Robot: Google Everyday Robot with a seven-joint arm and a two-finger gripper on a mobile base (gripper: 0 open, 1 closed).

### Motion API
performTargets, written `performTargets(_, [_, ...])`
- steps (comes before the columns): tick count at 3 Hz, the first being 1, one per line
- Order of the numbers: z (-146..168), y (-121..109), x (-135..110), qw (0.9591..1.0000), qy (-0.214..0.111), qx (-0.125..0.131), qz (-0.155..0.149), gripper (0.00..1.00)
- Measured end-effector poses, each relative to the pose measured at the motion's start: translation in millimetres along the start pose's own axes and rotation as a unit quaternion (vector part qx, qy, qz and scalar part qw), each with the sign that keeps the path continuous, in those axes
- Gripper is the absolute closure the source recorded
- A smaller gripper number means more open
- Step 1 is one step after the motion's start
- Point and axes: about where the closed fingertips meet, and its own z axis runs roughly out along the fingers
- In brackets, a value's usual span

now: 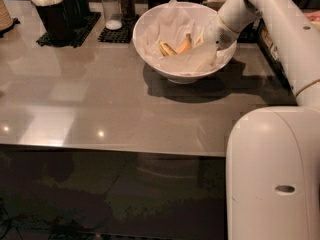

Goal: Pick banana from white bowl

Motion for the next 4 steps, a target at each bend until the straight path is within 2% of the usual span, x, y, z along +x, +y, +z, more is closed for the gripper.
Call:
performTargets(1, [-20.4,3.2,-18.0,0.9993,-0.007,0.019,-0.031,1.00])
performTargets(2, [-45.7,10.6,-44.5,0.9958,-0.035,0.037,-0.076,1.00])
performTargets(3, [-61.4,25.7,-63.8,0.9919,-0.063,0.037,-0.104,1.00])
performTargets(4, [-79.6,53.5,-65.6,0.9920,-0.070,0.023,-0.102,1.00])
